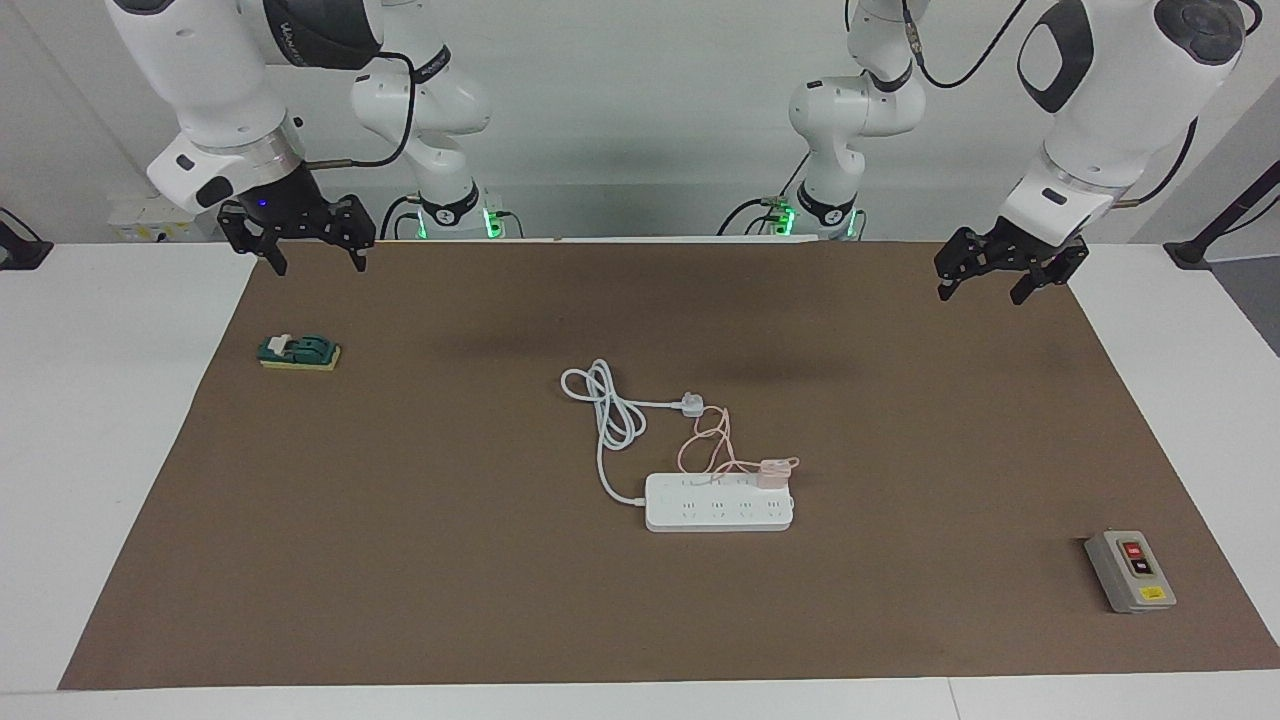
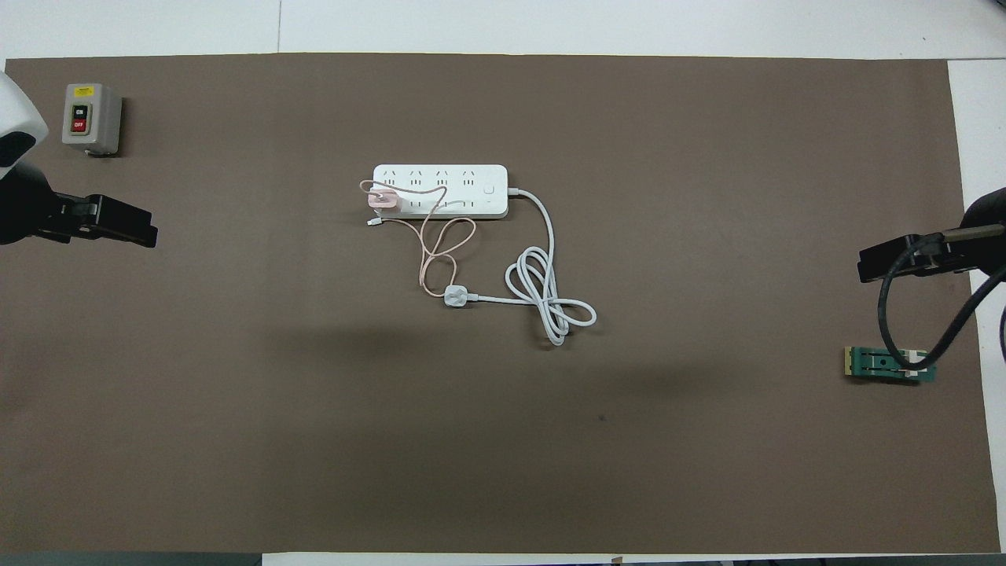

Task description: Plug charger into power strip

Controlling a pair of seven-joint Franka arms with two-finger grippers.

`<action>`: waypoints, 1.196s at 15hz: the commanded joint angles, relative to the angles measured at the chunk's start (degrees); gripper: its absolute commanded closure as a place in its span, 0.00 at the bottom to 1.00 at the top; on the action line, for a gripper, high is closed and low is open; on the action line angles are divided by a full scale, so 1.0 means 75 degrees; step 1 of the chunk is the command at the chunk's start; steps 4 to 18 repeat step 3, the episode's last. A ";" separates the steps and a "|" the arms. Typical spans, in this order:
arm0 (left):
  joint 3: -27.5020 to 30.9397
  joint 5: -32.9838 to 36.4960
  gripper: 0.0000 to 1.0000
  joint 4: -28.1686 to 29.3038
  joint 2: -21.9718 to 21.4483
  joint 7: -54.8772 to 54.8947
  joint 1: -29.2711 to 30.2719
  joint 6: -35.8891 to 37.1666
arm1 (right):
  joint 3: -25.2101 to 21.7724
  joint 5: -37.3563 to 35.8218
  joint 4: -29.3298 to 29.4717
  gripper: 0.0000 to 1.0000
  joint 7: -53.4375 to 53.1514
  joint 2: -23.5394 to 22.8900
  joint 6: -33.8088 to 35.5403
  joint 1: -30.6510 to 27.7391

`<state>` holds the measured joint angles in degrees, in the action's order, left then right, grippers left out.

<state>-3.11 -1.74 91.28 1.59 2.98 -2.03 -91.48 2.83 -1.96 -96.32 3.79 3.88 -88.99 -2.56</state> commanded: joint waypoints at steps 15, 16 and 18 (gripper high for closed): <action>0.0039 0.0068 0.00 0.0263 -0.0259 -0.0128 -0.0057 -0.0131 | 0.0032 0.0026 -0.0001 0.00 0.0151 0.0034 -0.0018 -0.0045; 0.0039 0.0068 0.00 0.0263 -0.0259 -0.0128 -0.0057 -0.0131 | 0.0032 0.0026 -0.0001 0.00 0.0151 0.0034 -0.0018 -0.0045; 0.0039 0.0068 0.00 0.0263 -0.0259 -0.0128 -0.0057 -0.0131 | 0.0032 0.0026 -0.0001 0.00 0.0151 0.0034 -0.0018 -0.0045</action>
